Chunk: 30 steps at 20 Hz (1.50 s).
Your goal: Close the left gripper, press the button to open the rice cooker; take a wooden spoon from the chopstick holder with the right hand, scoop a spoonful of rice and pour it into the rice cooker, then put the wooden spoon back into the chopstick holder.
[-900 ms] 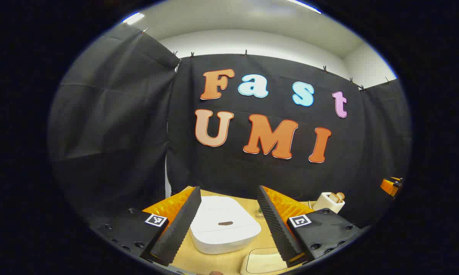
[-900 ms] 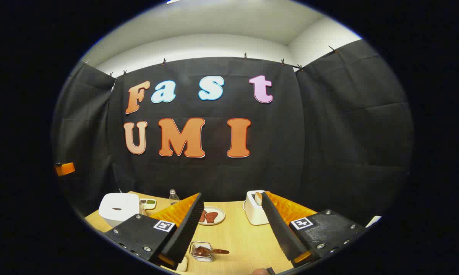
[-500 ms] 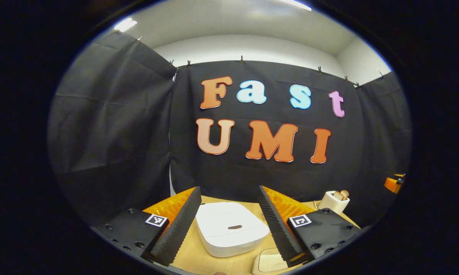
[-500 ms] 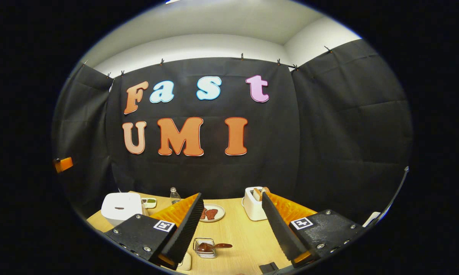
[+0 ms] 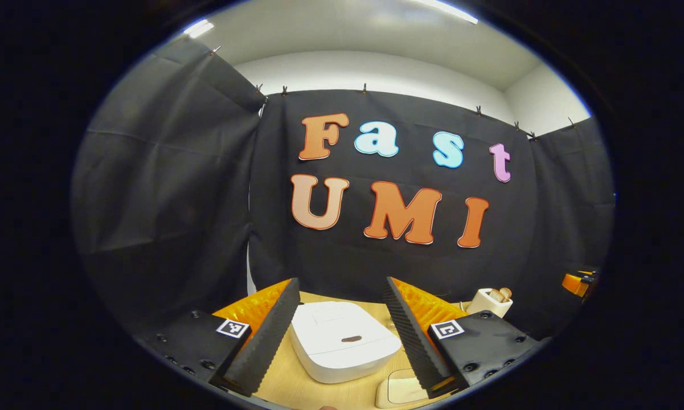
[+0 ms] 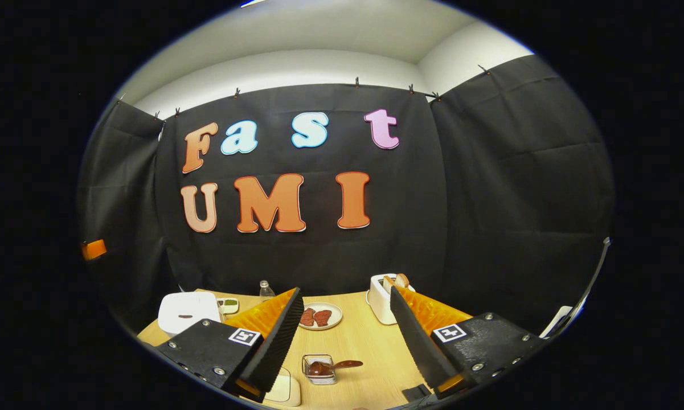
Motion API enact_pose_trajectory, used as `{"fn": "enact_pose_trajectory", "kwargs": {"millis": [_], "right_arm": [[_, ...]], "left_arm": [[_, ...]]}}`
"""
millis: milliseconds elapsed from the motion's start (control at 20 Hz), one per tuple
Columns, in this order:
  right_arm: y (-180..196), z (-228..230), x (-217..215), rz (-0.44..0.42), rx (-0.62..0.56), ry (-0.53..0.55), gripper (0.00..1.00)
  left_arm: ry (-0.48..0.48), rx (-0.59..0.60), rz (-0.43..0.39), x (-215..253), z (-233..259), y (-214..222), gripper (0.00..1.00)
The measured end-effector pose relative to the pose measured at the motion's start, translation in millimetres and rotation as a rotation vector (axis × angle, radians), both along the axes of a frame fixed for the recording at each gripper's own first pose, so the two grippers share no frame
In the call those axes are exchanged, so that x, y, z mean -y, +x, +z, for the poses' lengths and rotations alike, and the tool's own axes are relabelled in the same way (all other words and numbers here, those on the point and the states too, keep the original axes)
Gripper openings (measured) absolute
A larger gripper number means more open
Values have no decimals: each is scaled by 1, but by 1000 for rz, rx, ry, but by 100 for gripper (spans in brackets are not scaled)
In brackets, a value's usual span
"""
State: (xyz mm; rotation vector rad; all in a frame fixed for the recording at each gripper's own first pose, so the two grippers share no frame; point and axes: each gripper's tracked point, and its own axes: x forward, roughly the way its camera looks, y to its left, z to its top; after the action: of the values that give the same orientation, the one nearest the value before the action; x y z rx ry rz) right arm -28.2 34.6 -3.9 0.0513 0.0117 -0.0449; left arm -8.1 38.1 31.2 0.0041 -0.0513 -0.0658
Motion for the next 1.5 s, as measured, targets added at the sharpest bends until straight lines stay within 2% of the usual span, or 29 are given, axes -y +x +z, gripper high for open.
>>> {"fn": "enact_pose_trajectory", "kwargs": {"millis": [200,350,500,600,650,700,950,1200,1400,1500], "right_arm": [[3,0,-3,-3,1,-9,94],[3,-1,-4,-2,-1,4,94],[6,-5,0,-14,-8,-3,95],[7,-5,-1,-12,-10,-5,95],[9,-5,-1,-13,-11,-5,95],[10,-8,-1,-14,-15,-7,95],[13,-19,-3,-11,-41,-25,95],[18,-26,2,-26,-54,-69,95],[16,-33,12,-60,-74,-75,95],[15,-39,17,-70,-88,-79,95]], "left_arm": [[-3,-13,5,-8,-3,3,99],[18,-20,11,-8,-6,4,85],[47,-15,28,-10,-8,11,42],[49,-45,0,-2,-19,18,13],[47,-63,-8,4,-26,23,5],[48,-75,0,0,-33,37,6],[63,-162,-103,37,-73,69,5],[137,-287,-159,57,-140,118,5],[136,-403,-176,61,-193,145,5],[133,-443,-158,58,-210,154,5]]}}
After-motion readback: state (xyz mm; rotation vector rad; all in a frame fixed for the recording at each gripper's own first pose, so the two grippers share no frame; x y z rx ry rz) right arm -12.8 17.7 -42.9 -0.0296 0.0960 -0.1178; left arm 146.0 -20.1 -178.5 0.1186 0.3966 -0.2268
